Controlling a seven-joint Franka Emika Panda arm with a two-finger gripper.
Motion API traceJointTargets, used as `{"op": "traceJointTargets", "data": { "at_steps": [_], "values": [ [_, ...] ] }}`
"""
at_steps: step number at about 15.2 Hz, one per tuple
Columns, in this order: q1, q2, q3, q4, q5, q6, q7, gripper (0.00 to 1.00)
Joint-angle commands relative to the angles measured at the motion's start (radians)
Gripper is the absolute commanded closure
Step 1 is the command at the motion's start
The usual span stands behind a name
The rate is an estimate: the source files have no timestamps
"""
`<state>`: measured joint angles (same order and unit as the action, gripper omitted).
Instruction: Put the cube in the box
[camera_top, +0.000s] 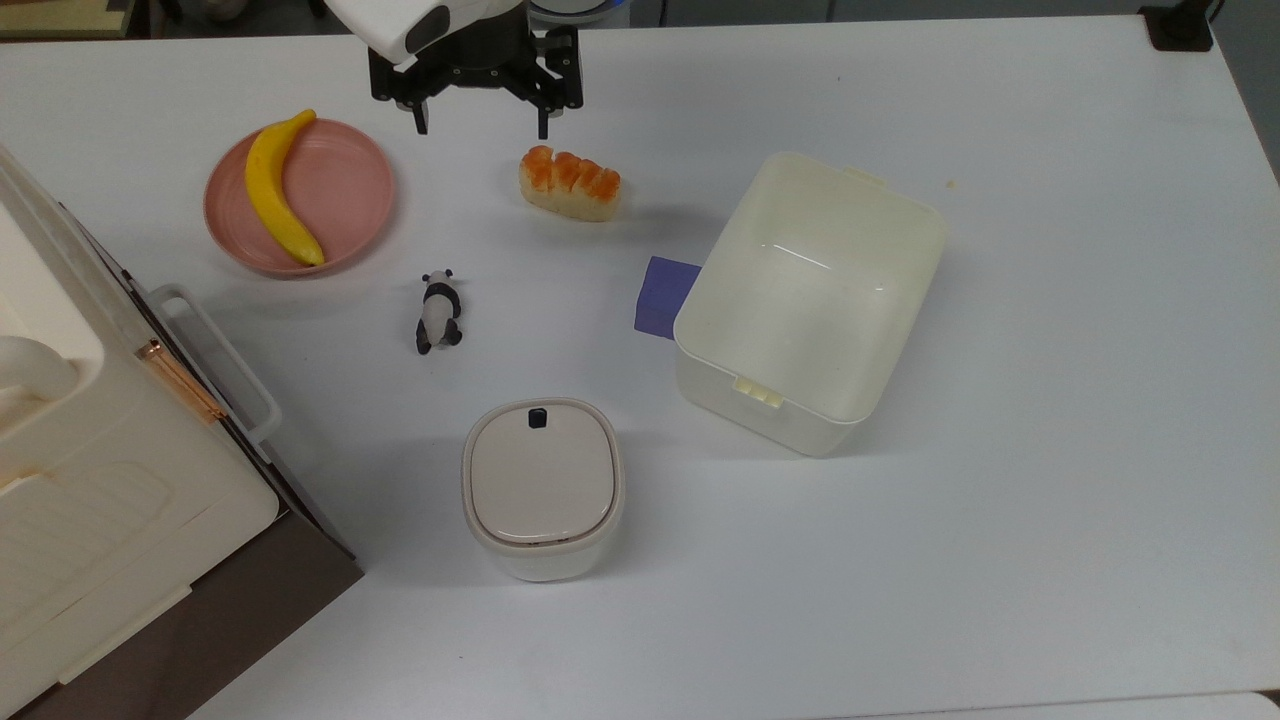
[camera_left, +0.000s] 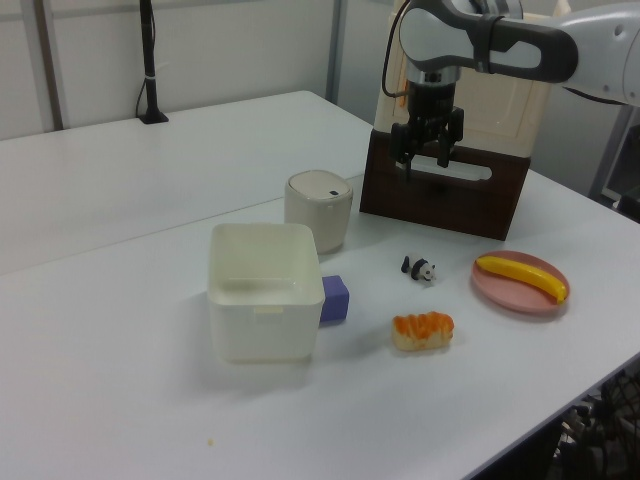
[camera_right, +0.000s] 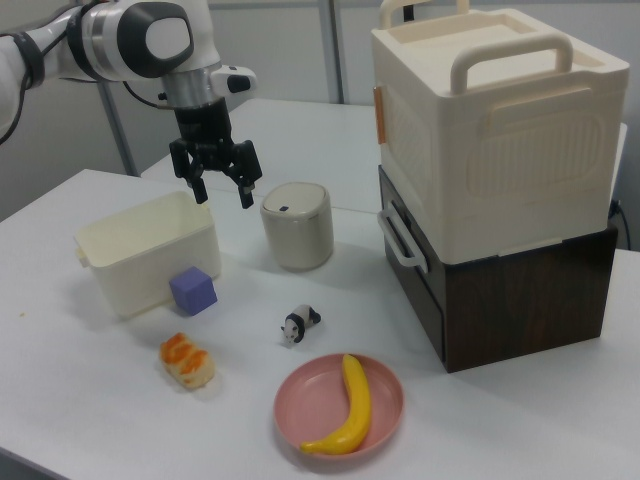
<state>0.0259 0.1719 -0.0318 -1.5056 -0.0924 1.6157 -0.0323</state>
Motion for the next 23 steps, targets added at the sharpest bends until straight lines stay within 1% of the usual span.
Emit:
{"op": "traceJointTargets", "data": {
  "at_steps": [1,6,9,11,13,16,18,21,23],
  "values": [
    [-0.018,-0.022,-0.011,-0.005,0.025,-0.022,-0.011,0.0],
    [-0.023,-0.032,-0.013,0.001,0.023,-0.036,-0.021,0.0],
    [-0.04,-0.032,-0.011,0.001,0.028,-0.027,-0.032,0.0],
    [-0.038,-0.029,-0.013,0.001,0.043,-0.031,-0.082,0.0],
    [-0.038,-0.031,-0.011,0.001,0.043,-0.034,-0.138,0.0],
    [-0.038,-0.023,-0.011,0.013,0.06,-0.025,-0.153,0.0],
    [-0.03,-0.023,-0.008,0.008,0.062,-0.025,-0.248,0.0],
    [-0.024,-0.022,-0.005,0.004,0.066,-0.022,-0.303,0.0],
    [-0.021,-0.028,-0.005,-0.005,0.078,-0.023,-0.415,0.0]
  ]
}}
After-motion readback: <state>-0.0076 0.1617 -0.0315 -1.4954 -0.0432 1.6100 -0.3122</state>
